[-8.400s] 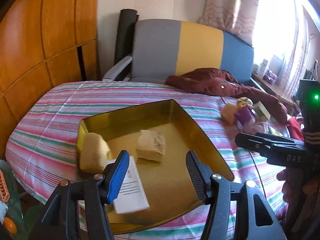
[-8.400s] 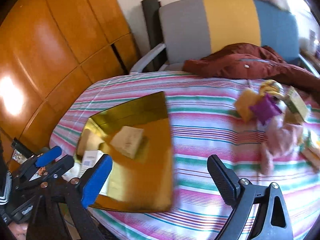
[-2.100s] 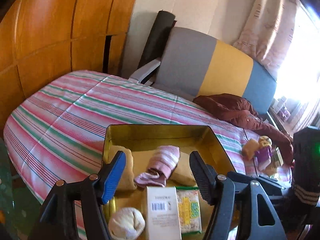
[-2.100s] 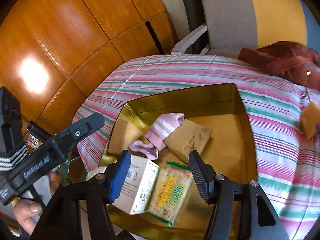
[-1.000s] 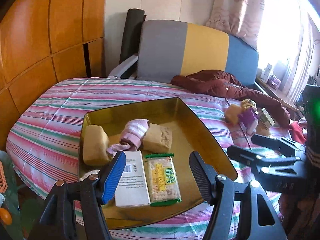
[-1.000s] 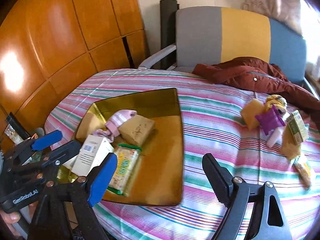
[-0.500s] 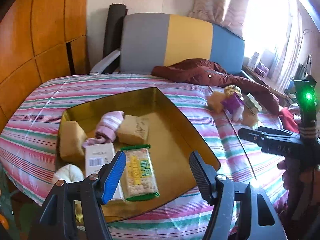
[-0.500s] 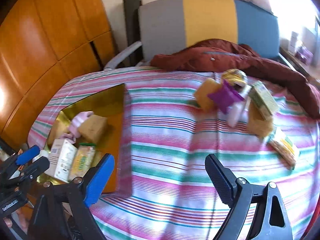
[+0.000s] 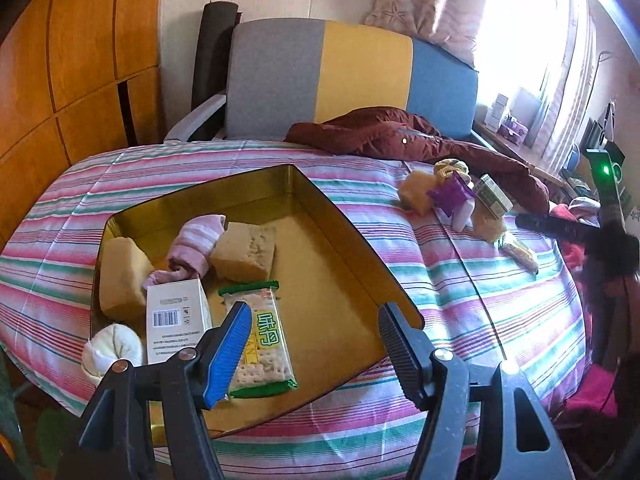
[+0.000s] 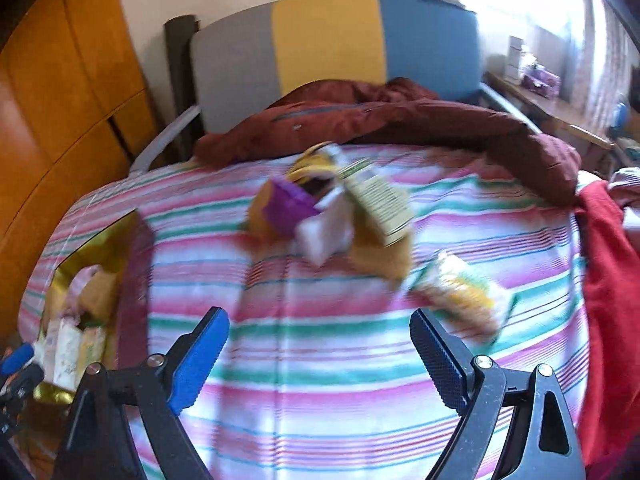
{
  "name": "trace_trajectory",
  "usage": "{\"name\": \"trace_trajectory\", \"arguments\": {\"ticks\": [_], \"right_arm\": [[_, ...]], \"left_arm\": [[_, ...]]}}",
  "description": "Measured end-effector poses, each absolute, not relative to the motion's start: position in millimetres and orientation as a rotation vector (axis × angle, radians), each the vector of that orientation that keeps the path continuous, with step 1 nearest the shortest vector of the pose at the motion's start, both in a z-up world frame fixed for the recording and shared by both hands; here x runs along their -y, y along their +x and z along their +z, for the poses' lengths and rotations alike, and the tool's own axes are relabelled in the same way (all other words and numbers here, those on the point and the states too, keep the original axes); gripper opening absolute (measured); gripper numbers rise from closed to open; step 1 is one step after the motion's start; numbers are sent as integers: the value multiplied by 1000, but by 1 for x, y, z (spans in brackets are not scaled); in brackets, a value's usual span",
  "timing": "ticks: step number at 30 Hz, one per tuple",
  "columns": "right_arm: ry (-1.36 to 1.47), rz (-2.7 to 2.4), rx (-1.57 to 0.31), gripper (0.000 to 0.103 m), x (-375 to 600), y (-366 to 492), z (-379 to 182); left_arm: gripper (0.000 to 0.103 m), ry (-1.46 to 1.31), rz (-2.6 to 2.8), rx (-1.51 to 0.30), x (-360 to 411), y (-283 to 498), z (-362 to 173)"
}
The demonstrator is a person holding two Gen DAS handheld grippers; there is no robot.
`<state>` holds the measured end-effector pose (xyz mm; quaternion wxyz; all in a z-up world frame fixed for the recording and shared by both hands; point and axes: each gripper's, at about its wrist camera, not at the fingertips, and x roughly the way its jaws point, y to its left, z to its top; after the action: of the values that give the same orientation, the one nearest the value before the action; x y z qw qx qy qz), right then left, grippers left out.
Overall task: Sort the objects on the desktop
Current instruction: 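Withdraw both open tools from tray back toward remaining pile, then close right tool on green barcode box while left tool approaches purple packet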
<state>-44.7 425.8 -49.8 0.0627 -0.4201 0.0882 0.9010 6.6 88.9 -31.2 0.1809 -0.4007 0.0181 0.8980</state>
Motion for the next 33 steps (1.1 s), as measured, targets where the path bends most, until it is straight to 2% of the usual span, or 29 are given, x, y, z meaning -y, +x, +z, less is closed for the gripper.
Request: {"name": "trace_trajectory", "arguments": {"ticks": [5,15,19,21,24,25,26,33], "right_arm": [[-1229,2713,-238,91,-450,-65,-44],[-1248,2700,-40,88,-462,-118,-56],[-1274,2702,16,84,-463,-132,-64],[-1290,2705,35,80,-463,-137,-68],[-1326,2713,40,65,-464,-145,-76],[-1337,2715,43,51,-464,-146,-78],[-1338,2711,54,31,-464,-147,-79],[-1343,2736,12,30,-468,-132,-77]], "left_arm": [[67,-1150,2528,-64,-93,4,-34],[67,-1180,2518,-53,-100,-8,-39],[67,-1191,2501,-53,-106,-13,-41],[67,-1195,2488,-53,-111,-16,-41],[67,-1191,2474,-62,-120,-20,-40],[67,-1182,2466,-62,-125,-22,-38],[67,-1175,2456,-61,-129,-24,-37],[67,-1154,2353,-38,-171,-38,-32]]}}
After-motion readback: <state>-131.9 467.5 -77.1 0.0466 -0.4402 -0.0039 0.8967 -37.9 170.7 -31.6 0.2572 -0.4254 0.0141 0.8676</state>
